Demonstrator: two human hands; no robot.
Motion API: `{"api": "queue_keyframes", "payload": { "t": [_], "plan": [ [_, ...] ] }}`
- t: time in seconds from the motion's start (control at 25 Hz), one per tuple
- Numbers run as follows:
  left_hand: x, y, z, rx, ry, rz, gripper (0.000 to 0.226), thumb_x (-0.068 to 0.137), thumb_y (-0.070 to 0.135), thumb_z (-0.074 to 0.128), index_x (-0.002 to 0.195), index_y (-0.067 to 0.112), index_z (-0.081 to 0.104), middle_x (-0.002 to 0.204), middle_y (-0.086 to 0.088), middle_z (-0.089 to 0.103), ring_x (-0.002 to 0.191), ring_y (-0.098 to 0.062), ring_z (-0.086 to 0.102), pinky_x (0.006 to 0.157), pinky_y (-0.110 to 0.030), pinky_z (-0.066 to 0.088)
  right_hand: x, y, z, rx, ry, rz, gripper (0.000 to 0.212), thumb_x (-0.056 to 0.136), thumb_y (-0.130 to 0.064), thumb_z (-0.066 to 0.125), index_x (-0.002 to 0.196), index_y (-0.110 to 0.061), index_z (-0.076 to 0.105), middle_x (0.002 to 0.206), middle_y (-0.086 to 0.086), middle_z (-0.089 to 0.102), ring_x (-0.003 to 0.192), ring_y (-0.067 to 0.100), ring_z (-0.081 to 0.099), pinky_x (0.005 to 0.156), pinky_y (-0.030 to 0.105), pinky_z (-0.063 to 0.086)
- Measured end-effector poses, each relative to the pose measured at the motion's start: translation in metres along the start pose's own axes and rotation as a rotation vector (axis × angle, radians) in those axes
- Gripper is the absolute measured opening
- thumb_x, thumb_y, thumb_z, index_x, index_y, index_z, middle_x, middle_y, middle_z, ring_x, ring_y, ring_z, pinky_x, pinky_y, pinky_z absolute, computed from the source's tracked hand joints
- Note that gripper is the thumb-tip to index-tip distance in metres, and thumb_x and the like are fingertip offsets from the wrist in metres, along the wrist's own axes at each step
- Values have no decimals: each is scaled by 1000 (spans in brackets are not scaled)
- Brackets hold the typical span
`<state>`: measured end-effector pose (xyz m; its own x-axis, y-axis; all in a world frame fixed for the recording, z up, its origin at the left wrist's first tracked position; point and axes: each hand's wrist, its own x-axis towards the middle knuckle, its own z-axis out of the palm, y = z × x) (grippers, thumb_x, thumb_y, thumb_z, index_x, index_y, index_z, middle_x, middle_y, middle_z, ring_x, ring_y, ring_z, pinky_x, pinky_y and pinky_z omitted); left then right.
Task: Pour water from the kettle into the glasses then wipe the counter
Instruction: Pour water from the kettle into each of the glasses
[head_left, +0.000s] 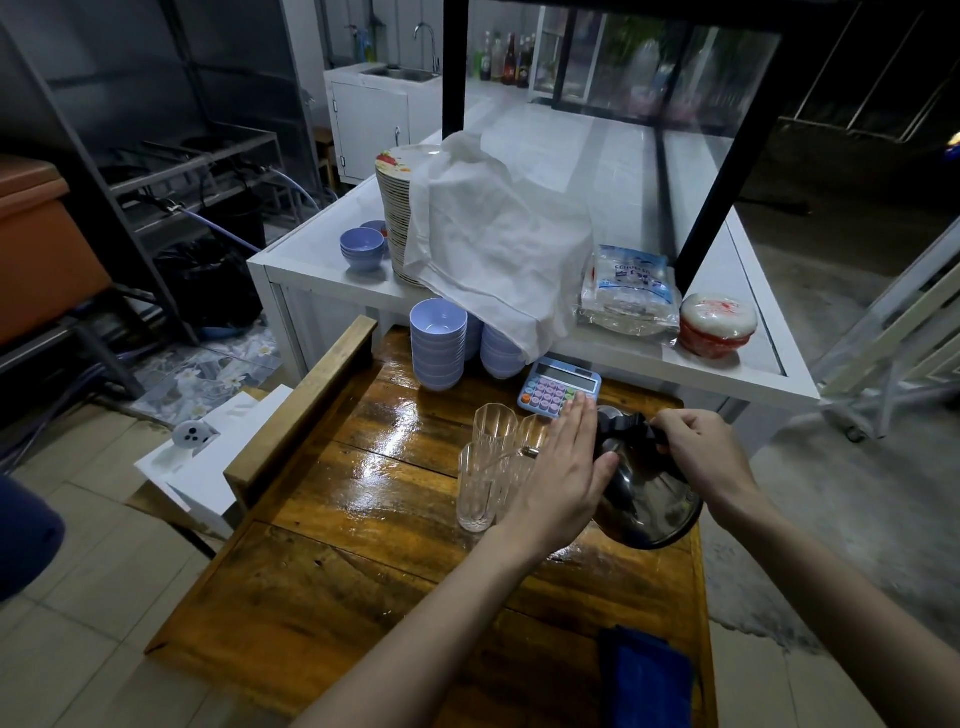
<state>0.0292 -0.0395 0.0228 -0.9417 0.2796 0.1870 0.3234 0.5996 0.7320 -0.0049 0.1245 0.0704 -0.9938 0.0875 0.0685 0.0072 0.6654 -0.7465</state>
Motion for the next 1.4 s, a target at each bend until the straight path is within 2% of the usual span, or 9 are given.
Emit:
{"api": "queue_keyframes", "payload": {
  "t": [0.16,0.48,0.68,0.84,1.0,1.24,1.4],
  "plan": [
    [0,0,-1,3,-3,-2,62,104,37,25,153,14,-5,162,0,-8,146,-3,-15,120,-24,-7,0,-4,0,-9,9,-3,42,91,-27,52,60,0,61,65,18,64,68,38,60,64,49,49],
    [0,-1,0,-13,6,-10,62,104,37,27,154,13,-2,162,-1,-6,146,-4,-13,121,-27,-4,1,-5,0,-15,-1,-9,41,88,-27,53,55,-4,59,56,7,59,66,35,60,65,52,49],
    [1,-1,0,-20,5,-21,62,104,39,26,154,15,-3,162,0,-7,146,-3,-14,121,-26,-5,3,-8,-3,-11,-5,-15,41,88,-25,54,49,-13,56,53,4,56,59,25,54,60,44,43],
    [1,-1,0,-26,4,-24,63,103,41,24,154,16,-4,162,1,-8,145,-2,-15,121,-26,-4,3,-10,-5,-27,-12,-29,42,89,-23,53,48,-13,56,52,2,56,57,22,53,60,45,44],
    [2,-2,0,-26,8,-31,63,103,40,25,154,15,-3,162,0,-7,145,-2,-14,121,-27,-4,3,-12,-6,-47,-27,-57,45,91,-22,52,46,-17,52,53,2,54,56,20,50,56,35,36],
    [3,1,0,-34,7,-32,62,104,38,26,153,14,-4,162,0,-8,146,-3,-14,121,-26,-5,5,-12,-6,-63,-35,-49,41,91,-23,52,57,-3,61,56,6,59,58,22,53,57,35,37],
    [3,1,0,-35,6,-23,63,104,38,26,153,14,-5,162,0,-9,146,-2,-16,121,-26,-5,5,-13,-7,-49,-31,-45,41,91,-22,53,54,-7,60,55,4,57,57,20,51,56,34,35]
  ]
}}
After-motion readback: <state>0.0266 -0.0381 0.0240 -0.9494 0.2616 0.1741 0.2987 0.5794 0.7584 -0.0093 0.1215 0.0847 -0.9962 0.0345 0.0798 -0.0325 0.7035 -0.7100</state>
